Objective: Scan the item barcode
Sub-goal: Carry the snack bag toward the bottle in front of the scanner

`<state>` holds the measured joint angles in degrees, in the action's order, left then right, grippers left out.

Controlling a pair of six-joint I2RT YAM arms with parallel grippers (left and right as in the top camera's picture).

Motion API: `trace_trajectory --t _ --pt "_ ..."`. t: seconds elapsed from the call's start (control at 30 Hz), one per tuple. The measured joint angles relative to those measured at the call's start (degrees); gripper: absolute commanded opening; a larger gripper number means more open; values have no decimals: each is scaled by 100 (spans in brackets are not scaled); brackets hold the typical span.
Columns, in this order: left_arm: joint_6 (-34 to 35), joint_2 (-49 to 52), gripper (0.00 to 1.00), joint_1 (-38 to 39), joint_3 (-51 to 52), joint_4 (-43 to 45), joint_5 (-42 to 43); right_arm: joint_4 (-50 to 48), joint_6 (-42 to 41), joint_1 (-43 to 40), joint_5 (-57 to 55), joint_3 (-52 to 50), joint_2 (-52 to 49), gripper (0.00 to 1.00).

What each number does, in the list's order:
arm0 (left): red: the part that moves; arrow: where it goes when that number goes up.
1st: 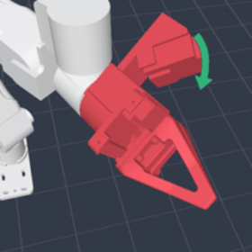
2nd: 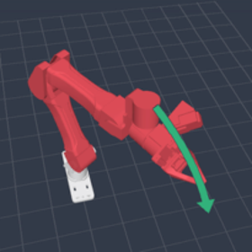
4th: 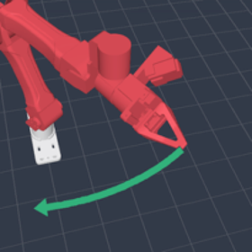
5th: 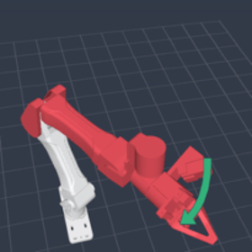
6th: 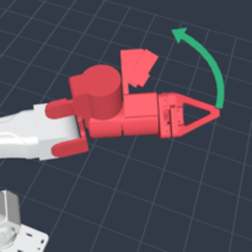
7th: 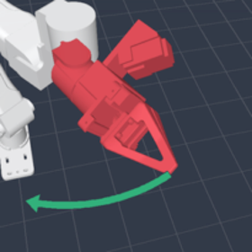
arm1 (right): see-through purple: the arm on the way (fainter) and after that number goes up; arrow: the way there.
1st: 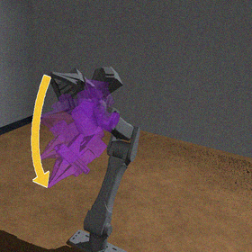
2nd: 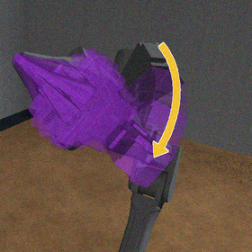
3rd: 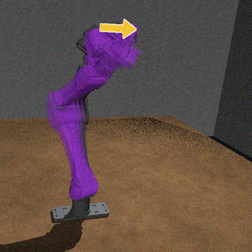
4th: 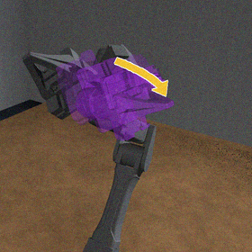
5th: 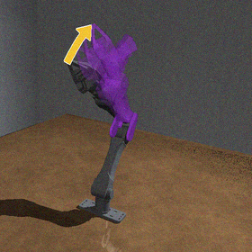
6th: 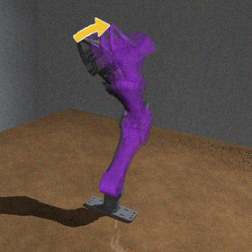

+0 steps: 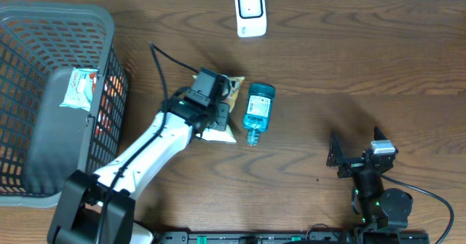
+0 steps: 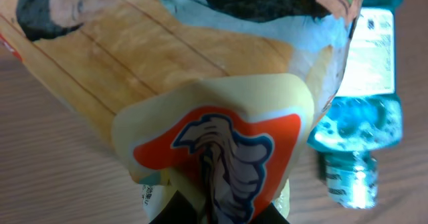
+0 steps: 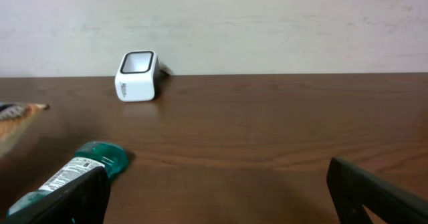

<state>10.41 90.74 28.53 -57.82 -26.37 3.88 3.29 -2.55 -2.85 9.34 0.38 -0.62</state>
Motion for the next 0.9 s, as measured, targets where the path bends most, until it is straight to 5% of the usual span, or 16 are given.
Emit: trace_trajectory --t 0.9 --pt "0 684 7 688 0 361 -4 2 0 0 0 0 0 99"
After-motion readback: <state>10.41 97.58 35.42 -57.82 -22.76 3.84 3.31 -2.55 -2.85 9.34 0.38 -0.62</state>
